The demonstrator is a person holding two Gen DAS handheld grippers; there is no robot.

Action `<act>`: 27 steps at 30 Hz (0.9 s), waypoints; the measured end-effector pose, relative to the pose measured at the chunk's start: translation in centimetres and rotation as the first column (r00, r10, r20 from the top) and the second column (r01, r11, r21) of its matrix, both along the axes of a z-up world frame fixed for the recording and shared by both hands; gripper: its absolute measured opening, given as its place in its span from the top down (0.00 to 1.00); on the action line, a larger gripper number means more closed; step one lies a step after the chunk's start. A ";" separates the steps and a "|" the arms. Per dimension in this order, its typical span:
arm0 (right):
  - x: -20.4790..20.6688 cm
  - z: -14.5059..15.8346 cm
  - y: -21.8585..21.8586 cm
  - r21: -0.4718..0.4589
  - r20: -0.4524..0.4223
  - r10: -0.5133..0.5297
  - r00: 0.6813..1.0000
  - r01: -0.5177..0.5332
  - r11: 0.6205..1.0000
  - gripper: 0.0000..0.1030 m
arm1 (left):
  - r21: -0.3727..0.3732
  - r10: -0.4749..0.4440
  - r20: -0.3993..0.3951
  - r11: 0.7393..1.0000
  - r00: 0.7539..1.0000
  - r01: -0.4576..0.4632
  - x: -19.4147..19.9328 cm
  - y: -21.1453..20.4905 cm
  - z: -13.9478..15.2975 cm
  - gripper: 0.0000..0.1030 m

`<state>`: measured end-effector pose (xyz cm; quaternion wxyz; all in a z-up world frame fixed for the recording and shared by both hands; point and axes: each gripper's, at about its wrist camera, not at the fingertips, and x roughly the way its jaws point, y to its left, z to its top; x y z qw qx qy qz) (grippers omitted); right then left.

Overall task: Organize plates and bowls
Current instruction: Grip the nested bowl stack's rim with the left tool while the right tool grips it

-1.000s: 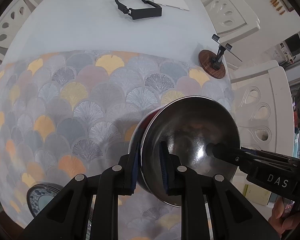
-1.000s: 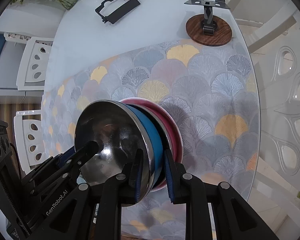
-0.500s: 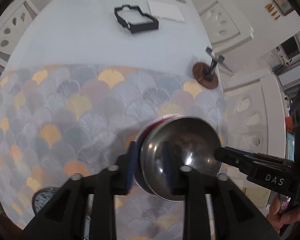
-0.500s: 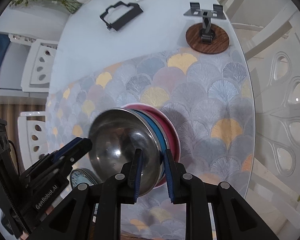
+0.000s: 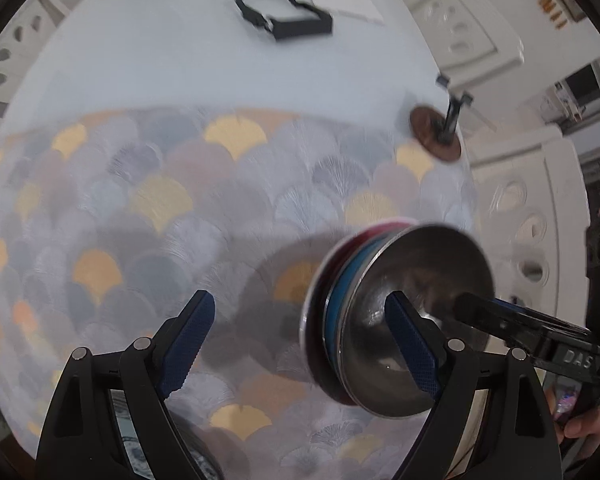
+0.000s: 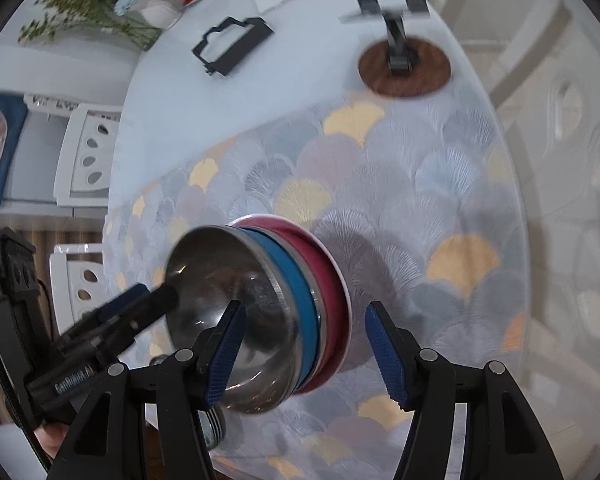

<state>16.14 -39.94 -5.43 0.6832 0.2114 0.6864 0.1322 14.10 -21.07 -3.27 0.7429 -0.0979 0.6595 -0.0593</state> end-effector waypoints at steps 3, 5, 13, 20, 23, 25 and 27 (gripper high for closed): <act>-0.1 -2.1 0.2 0.019 -0.035 -0.020 0.999 0.021 1.000 0.42 | -0.005 -0.019 -0.033 1.000 0.999 0.019 0.0 -0.9 -1.7 0.18; -0.2 -2.9 0.5 0.028 -0.040 -0.015 0.999 0.016 0.999 0.42 | -0.009 -0.031 -0.042 0.999 0.999 0.031 0.0 -1.4 -2.6 0.18; -0.2 -4.6 0.2 0.120 -0.030 -0.067 0.997 0.071 0.990 0.42 | -0.055 -0.022 -0.057 0.998 0.998 0.019 0.2 -1.3 -4.5 0.21; -0.7 -6.3 -0.6 0.242 -0.039 -0.147 0.988 0.152 0.958 0.40 | -0.097 -0.026 -0.047 0.995 0.999 0.021 0.7 -1.5 -4.9 0.21; -0.9 -6.3 -0.6 0.249 -0.027 -0.154 0.988 0.156 0.956 0.40 | -0.150 -0.018 -0.015 0.989 1.000 0.015 0.6 -1.8 -4.6 0.41; -1.0 -6.2 -0.7 0.244 -0.021 -0.162 0.987 0.162 0.956 0.41 | -0.169 -0.005 0.015 0.986 1.000 0.007 0.4 -2.4 -4.1 0.54; -1.2 -6.2 -0.9 0.252 -0.019 -0.179 0.984 0.178 0.951 0.41 | -0.150 0.008 0.033 0.989 0.999 -0.003 0.2 -2.7 -4.0 0.54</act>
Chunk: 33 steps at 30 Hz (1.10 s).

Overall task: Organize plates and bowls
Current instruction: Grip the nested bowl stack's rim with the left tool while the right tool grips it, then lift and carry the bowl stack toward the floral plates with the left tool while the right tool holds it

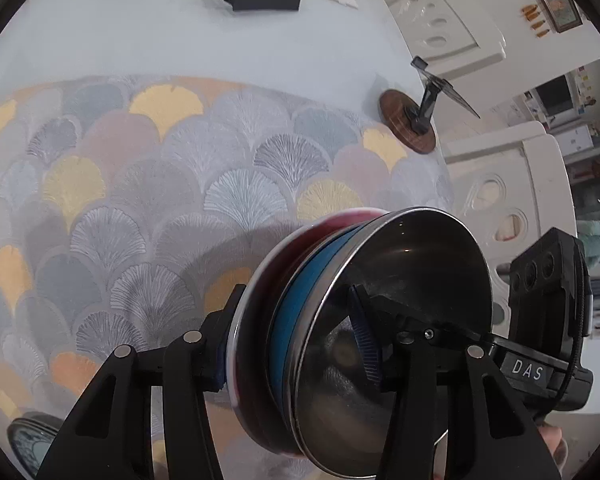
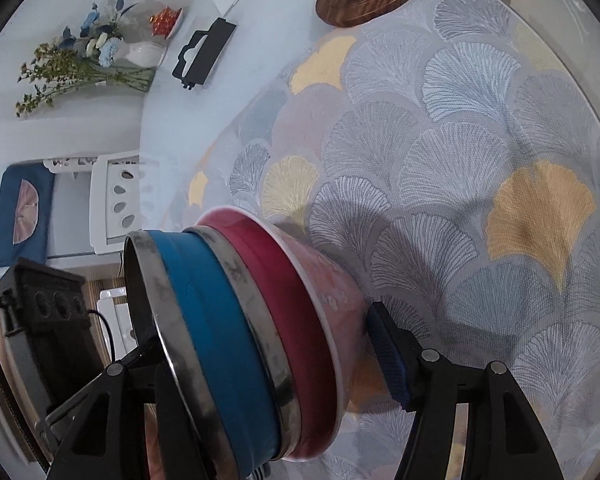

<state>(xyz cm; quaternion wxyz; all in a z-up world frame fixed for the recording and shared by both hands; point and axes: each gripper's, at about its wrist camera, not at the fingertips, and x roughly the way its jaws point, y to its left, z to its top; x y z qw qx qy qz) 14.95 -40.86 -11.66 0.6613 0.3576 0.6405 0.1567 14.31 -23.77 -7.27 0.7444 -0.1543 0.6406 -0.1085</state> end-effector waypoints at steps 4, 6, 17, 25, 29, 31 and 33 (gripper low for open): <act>-0.2 0.3 0.0 -0.011 0.015 -0.006 1.000 0.006 1.000 0.43 | -0.002 0.015 -0.003 1.000 1.000 -0.015 -0.2 0.1 -0.1 0.54; -0.3 0.5 0.0 -0.026 0.020 0.000 1.000 0.000 1.000 0.43 | -0.003 0.019 -0.009 1.000 1.000 -0.019 -0.3 0.2 -0.1 0.55; -0.4 1.2 0.0 -0.045 0.042 0.003 0.999 -0.001 0.999 0.49 | 0.043 -0.006 0.012 0.999 1.000 0.005 -0.9 0.1 1.1 0.57; -0.5 1.9 0.1 -0.046 0.067 0.001 0.998 0.002 0.999 0.54 | 0.056 0.003 0.031 0.998 1.000 -0.004 -1.0 0.3 1.7 0.57; -0.5 2.5 0.3 -0.044 0.079 0.007 0.997 -0.003 0.999 0.55 | 0.064 0.006 0.040 0.998 0.999 -0.009 -1.1 0.4 2.3 0.57; -0.5 3.0 0.3 -0.045 0.085 0.007 0.996 -0.003 0.999 0.56 | 0.061 0.011 0.047 0.998 0.999 -0.014 -1.1 0.5 2.7 0.57; -0.5 3.3 0.2 -0.041 0.084 -0.002 0.996 0.005 0.999 0.56 | 0.061 0.017 0.047 0.998 0.999 -0.020 -1.1 0.6 3.0 0.57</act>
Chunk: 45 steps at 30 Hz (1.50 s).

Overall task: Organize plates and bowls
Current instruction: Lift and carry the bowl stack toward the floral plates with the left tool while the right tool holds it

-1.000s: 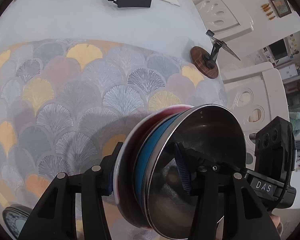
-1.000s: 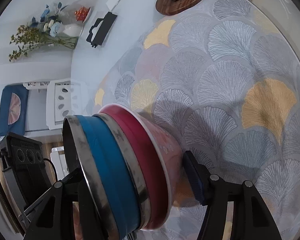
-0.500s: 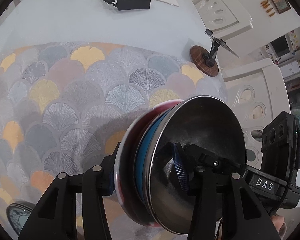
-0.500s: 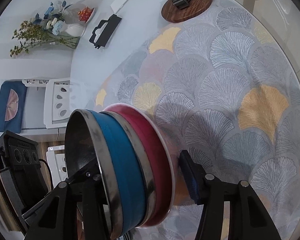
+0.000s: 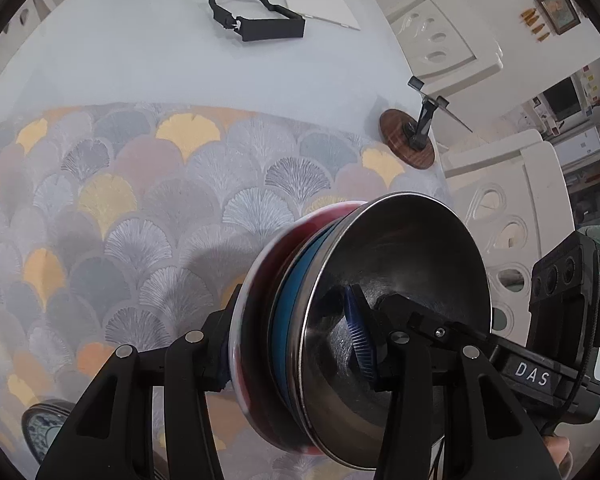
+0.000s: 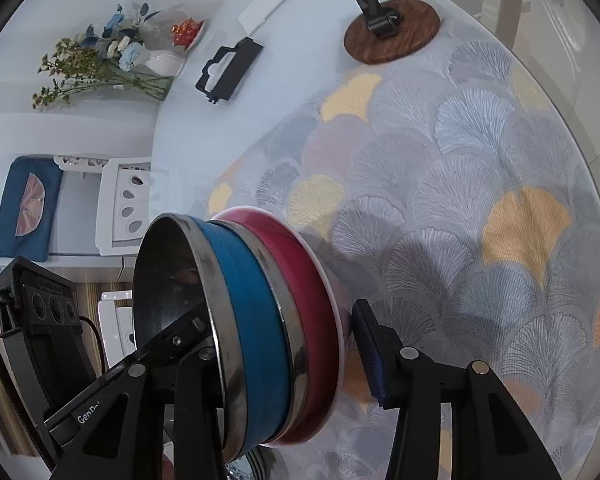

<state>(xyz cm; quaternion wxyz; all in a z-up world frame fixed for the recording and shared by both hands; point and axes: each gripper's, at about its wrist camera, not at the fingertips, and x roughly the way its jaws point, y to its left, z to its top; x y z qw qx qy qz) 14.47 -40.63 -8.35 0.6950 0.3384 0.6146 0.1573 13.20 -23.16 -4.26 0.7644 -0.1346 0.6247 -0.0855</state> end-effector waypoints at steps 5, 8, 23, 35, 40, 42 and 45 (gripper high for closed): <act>0.2 1.1 0.1 -0.008 -0.025 -0.009 1.000 0.008 1.000 0.56 | 0.004 0.011 -0.030 1.000 0.999 -0.011 0.2 0.0 0.7 0.57; 0.1 2.3 0.2 -0.023 -0.020 -0.012 1.000 0.012 1.000 0.56 | -0.002 0.022 -0.035 1.000 0.999 -0.022 0.0 0.1 1.4 0.57; -0.3 6.8 2.0 -0.030 0.002 0.052 0.999 -0.052 0.998 0.56 | 0.027 0.073 0.034 0.997 0.997 -0.074 -1.6 1.2 6.1 0.57; -1.4 9.0 2.9 -0.024 0.004 0.102 0.995 -0.101 0.995 0.56 | 0.038 0.129 0.056 0.991 0.990 -0.131 -4.1 2.1 8.2 0.57; -2.4 10.1 3.8 -0.042 0.021 0.121 0.992 -0.120 0.992 0.56 | 0.032 0.142 0.068 0.989 0.987 -0.145 -5.5 2.9 8.9 0.57; -2.9 10.3 4.3 -0.050 0.022 0.134 0.991 -0.132 0.990 0.56 | 0.038 0.144 0.074 0.988 0.987 -0.147 -6.2 3.3 9.1 0.57; -3.7 10.5 5.4 -0.064 0.020 0.140 0.990 -0.139 0.988 0.56 | 0.037 0.148 0.075 0.988 0.986 -0.151 -7.2 4.1 9.2 0.57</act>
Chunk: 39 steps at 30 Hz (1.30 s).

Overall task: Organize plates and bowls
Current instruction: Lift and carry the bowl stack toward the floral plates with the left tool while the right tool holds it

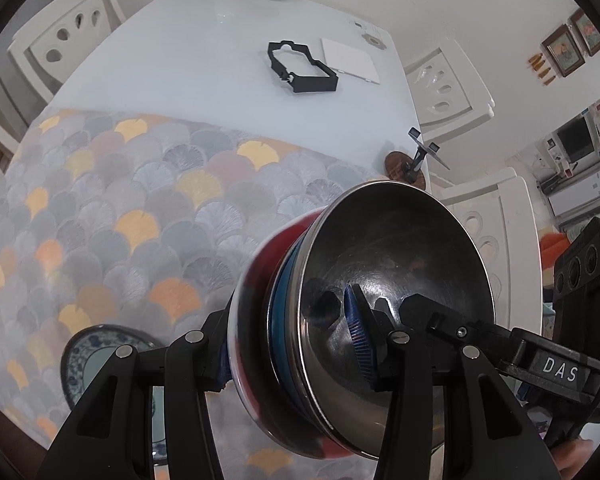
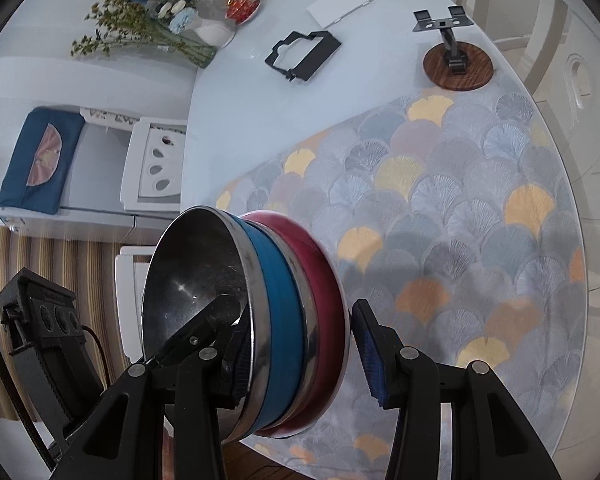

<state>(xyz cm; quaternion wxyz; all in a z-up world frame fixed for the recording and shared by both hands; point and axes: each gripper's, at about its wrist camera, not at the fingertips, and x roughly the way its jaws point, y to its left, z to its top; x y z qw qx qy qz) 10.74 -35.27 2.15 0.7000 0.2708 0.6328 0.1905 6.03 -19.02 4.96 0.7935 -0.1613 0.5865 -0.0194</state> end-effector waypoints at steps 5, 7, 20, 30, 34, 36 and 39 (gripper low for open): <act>-1.4 0.4 2.1 -0.018 0.006 0.006 1.000 -0.006 1.000 0.56 | -0.016 0.008 0.002 1.000 1.000 -0.008 -1.5 2.1 0.1 0.57; -2.0 0.6 3.4 -0.027 0.008 0.018 1.000 -0.018 0.999 0.56 | -0.019 0.020 0.004 1.000 1.000 -0.020 -2.3 3.2 0.1 0.57; -5.0 -0.1 11.9 -0.037 -0.022 0.104 0.994 -0.105 0.994 0.56 | -0.035 0.121 0.007 0.992 0.993 -0.120 -6.4 11.5 0.4 0.57; -6.0 -0.3 16.6 -0.053 -0.029 0.158 0.987 -0.160 0.986 0.56 | -0.042 0.171 -0.007 0.984 0.985 -0.171 -8.5 15.7 -0.2 0.57; -6.5 -0.8 17.5 -0.057 -0.040 0.168 0.985 -0.170 0.984 0.56 | -0.043 0.180 -0.020 0.982 0.983 -0.181 -9.3 16.6 -0.7 0.57; -6.8 -1.0 17.8 -0.060 -0.047 0.170 0.984 -0.173 0.983 0.56 | -0.046 0.185 -0.026 0.982 0.982 -0.186 -9.6 17.0 -1.0 0.57; -7.1 -1.5 18.2 -0.065 -0.059 0.172 0.983 -0.176 0.982 0.56 | -0.047 0.185 -0.032 0.981 0.982 -0.187 -10.1 17.2 -1.2 0.57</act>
